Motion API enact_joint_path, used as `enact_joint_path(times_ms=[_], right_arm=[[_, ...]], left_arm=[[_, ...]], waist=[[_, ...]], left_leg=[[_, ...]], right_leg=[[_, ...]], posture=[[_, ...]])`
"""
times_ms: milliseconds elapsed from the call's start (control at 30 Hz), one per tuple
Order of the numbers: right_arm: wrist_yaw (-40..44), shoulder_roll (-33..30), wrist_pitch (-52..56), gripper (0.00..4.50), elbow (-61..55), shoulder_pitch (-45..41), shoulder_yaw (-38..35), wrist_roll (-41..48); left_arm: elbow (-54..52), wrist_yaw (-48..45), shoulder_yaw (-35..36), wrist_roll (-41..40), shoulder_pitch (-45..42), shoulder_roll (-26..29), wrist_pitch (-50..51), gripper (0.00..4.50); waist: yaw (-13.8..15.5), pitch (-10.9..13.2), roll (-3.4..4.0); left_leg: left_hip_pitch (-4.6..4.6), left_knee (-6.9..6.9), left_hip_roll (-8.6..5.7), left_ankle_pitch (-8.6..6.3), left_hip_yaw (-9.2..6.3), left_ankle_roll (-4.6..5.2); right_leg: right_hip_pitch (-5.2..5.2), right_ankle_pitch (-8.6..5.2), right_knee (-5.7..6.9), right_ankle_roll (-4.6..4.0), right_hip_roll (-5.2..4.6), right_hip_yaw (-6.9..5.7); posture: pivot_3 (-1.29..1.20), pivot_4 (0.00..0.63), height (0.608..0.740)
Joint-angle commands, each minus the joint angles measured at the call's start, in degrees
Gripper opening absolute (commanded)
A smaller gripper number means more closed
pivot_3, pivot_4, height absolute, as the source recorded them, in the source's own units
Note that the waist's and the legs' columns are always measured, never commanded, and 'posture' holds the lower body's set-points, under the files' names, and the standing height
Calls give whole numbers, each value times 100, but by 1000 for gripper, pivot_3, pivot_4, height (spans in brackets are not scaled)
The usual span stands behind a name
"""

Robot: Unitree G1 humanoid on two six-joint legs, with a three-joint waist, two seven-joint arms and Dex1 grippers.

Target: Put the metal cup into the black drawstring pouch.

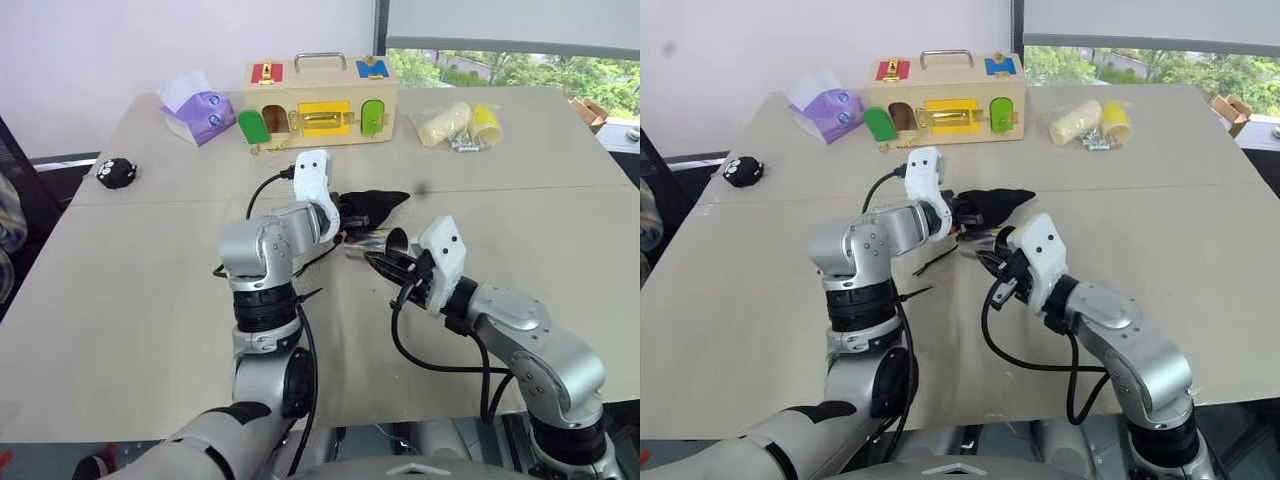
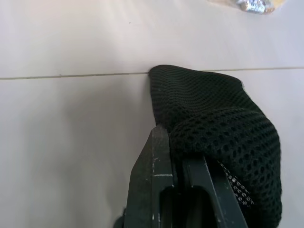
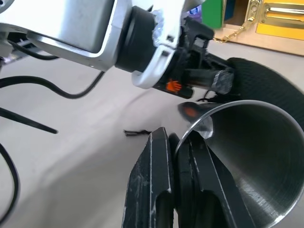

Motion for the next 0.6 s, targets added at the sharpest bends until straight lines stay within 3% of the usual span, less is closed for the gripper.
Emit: enact_joint_path(times_ms=[33, 300, 600], right_arm=[[-339, 312, -162, 19, 30, 11, -34, 82], [-1187, 799, -807, 19, 676, -140, -216, -448], [-1161, 933, -1314, 19, 996, -373, -137, -416]], left_arm=[[-88, 105, 192, -126, -199, -100, 144, 0], [-389, 11, 301, -339, -102, -44, 354, 0], [-460, -26, 330, -538, -66, -55, 459, 0]], waist=[[-8, 0, 0], [-8, 0, 1], [-12, 0, 1]], left_leg=[[0, 0, 0, 0, 0, 0], [0, -1, -1, 1, 0, -2], [0, -5, -1, 2, 1, -5]], right_leg=[[0, 0, 1, 0, 0, 0], [-3, 0, 4, -1, 14, 2], [-5, 1, 4, -1, 19, 6]], posture=[[0, 150, 740], [0, 150, 740], [0, 150, 740]])
